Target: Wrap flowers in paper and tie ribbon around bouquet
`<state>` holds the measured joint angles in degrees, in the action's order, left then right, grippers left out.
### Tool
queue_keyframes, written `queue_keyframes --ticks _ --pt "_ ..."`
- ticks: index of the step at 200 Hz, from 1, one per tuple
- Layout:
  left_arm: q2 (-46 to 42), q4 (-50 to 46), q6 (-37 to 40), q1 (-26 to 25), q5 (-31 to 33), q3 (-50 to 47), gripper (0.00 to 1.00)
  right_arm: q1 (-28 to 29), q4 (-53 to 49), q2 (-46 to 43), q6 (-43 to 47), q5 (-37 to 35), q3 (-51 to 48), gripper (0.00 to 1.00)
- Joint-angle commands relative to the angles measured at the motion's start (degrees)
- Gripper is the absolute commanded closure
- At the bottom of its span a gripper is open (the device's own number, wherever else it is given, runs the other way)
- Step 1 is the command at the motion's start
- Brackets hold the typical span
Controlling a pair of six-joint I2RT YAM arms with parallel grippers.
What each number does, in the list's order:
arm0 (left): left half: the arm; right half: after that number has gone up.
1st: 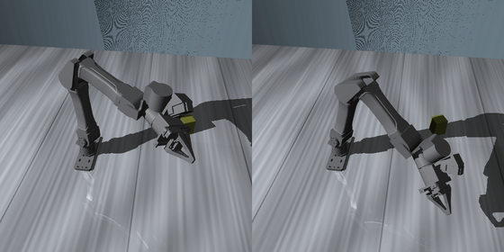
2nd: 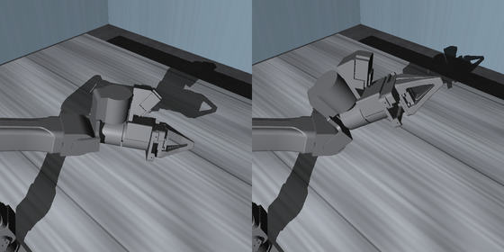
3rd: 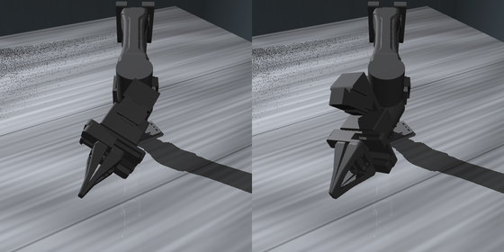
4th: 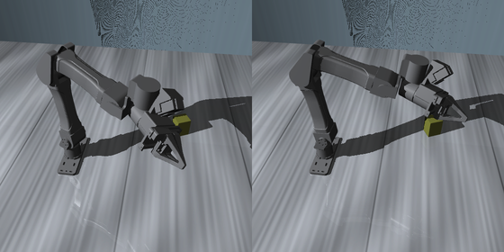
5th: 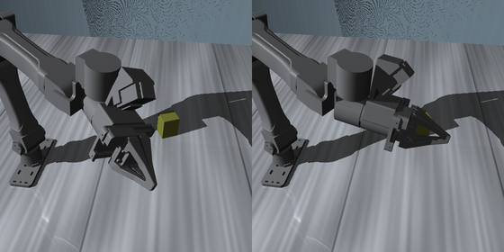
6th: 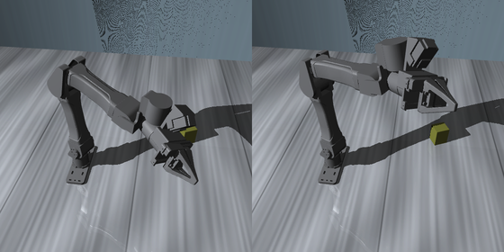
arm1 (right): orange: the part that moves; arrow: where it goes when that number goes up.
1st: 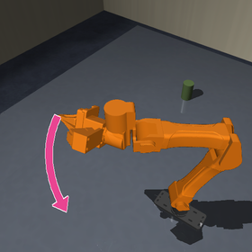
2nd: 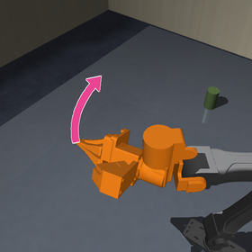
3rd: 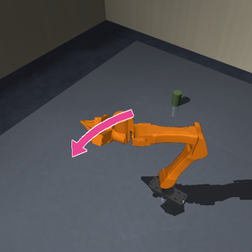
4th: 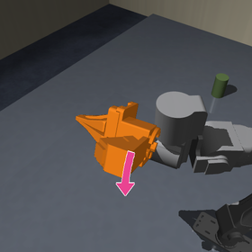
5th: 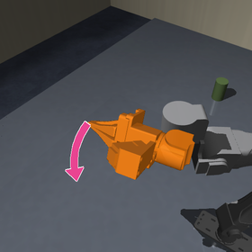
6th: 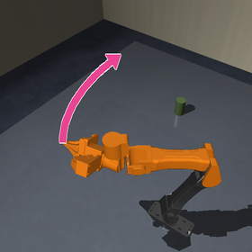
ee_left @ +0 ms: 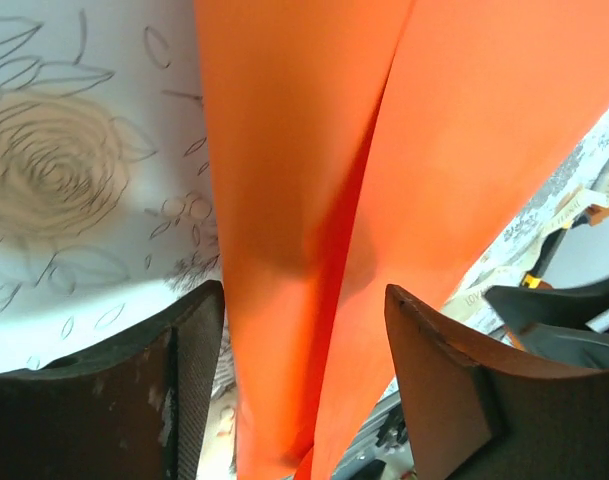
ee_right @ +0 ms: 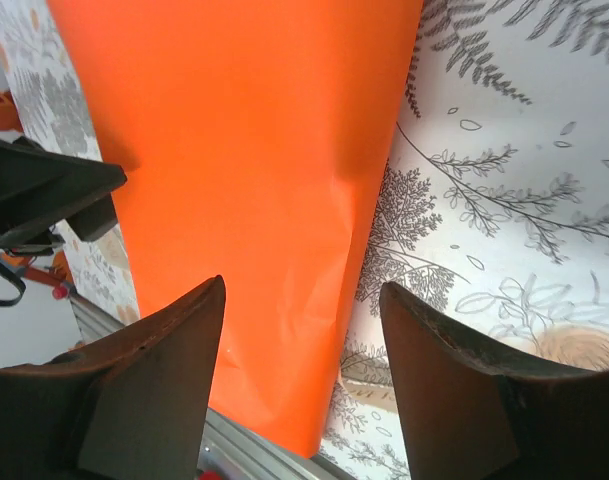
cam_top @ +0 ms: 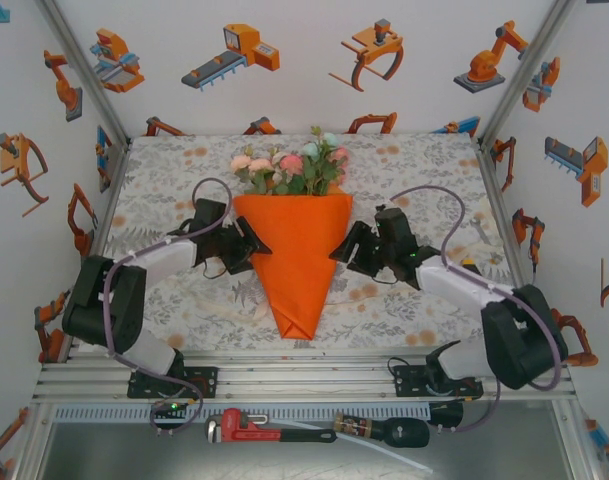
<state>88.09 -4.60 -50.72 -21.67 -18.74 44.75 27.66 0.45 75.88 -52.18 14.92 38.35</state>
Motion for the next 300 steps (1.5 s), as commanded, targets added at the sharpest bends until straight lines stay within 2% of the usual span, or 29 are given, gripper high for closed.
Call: queue_keyframes --ticks 1,23,35,59,73,86,102,133,170,179,188,198,215,231,247,264,280,300 --pt "-4.63 -3.77 2.42 0.40 3.87 -1.03 0.36 -0.21 -8.63 -5.27 2.38 -6.47 0.65 0.40" --pt "-9.50 -6.07 3.38 0.77 5.62 -2.00 0.34 -1.26 -17.30 -12.09 3.64 -12.55 1.54 0.39" --pt "-13.14 -7.05 3.92 1.07 6.62 -2.68 0.33 -4.33 -23.53 -15.69 4.25 -16.29 2.05 0.39" --pt "-21.15 -11.81 4.93 1.97 10.49 -3.39 0.32 -17.89 -31.83 -20.79 5.36 -18.20 0.92 0.35" --pt "-25.46 -17.48 4.03 3.73 15.02 -3.52 0.32 -26.98 -32.83 -21.51 5.67 -16.64 -1.06 0.32" --pt "-28.88 -23.34 2.50 6.86 18.51 -3.93 0.31 -31.76 -32.12 -20.49 6.67 -14.59 -1.85 0.32" --pt "-32.96 -28.07 1.31 11.87 21.19 -5.83 0.30 -33.45 -32.33 -16.66 6.58 -14.43 -0.90 0.32" --pt "-39.44 -30.83 1.10 18.91 23.49 -10.40 0.25 -34.01 -32.91 -5.53 5.80 -16.23 1.63 0.32" --pt "-40.97 -36.52 0.65 20.77 28.07 -10.40 0.16 -35.03 -24.58 1.42 8.83 -17.78 0.81 0.34" --pt "-40.66 -38.30 0.00 20.96 29.61 -10.03 0.16 -35.52 -22.80 3.13 9.74 -17.16 1.00 0.37" --pt "-40.50 -38.81 -0.61 21.07 30.91 -10.20 0.16 -36.11 -21.00 4.81 10.48 -16.42 1.24 0.46" --pt "-40.08 -38.74 -1.56 21.42 31.40 -10.76 0.16 -36.67 -19.16 6.44 10.79 -15.47 1.58 0.58" --pt "-38.39 -37.68 -3.76 22.08 30.20 -11.51 0.16 -37.24 -15.04 7.70 10.80 -12.05 1.22 0.85" --pt "-35.47 -35.31 -5.57 22.45 27.34 -11.84 0.16 -37.24 -12.63 6.91 9.87 -8.84 1.19 0.99" --pt "-30.68 -33.15 -7.69 22.47 24.79 -11.79 0.17 -37.07 -12.37 4.89 8.35 -6.33 1.55 1.00" --pt "-24.18 -31.28 -9.98 22.46 24.25 -11.30 0.22 -36.57 -12.75 1.56 7.28 -4.59 1.64 1.00" --pt "-17.87 -25.94 -10.23 22.63 22.52 -11.04 0.32 -35.55 -13.55 -1.54 7.27 -4.24 1.77 1.00" --pt "-11.11 -19.82 -10.76 22.89 20.12 -9.79 0.49 -34.61 -14.27 -3.92 7.36 -3.00 2.15 1.00"
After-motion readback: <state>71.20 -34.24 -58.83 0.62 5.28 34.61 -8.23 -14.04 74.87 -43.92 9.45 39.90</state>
